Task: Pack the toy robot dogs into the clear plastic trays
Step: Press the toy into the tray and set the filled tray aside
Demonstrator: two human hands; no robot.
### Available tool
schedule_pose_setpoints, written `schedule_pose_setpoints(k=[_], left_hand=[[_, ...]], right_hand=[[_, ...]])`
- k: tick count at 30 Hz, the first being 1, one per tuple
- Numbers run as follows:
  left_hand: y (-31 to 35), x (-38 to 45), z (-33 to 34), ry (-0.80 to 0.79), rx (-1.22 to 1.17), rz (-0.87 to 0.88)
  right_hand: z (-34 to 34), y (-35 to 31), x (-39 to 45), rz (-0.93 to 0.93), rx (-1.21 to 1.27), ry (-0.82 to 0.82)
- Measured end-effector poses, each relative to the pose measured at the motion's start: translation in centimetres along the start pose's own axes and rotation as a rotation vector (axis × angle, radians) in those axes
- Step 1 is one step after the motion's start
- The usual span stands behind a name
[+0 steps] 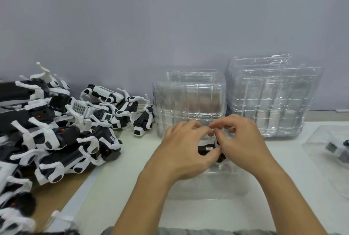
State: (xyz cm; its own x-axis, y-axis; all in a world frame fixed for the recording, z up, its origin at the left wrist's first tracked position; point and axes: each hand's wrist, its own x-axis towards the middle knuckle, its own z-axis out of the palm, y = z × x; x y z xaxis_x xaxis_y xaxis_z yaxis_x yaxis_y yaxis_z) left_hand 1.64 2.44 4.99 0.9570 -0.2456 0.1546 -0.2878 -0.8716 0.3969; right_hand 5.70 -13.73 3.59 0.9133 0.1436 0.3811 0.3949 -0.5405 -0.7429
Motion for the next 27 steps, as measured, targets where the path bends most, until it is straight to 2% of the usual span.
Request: schedule_pose_setpoints(k=[6,10,20,23,27], left_hand=[[-1.0,-1.1,-0.5,-0.196,-0.025,-0.138],[-1.1,-1.2,-1.0,-0.283,0.011,-0.156],[1.7,-1.9,-3.3,-0.117,0.066,-0.032],[3.0,-2.0,-4.8,0.042,0.134,0.085],[3.8,-1.6,-5.5,0.367,0.343,0.152]], right_hand=[[-0.1,0.2,0.1,0.038,0.085,0.0],[-0.3,-0.2,0.1,0.037,0.138,0.007],[-5.0,-1.0,0.6,0.052,0.301,0.251],[-6.7,-1.7,0.5,0.03,0.362,0.259],[-7.6,-3.4,0.3,-0.016,0.46,0.214]])
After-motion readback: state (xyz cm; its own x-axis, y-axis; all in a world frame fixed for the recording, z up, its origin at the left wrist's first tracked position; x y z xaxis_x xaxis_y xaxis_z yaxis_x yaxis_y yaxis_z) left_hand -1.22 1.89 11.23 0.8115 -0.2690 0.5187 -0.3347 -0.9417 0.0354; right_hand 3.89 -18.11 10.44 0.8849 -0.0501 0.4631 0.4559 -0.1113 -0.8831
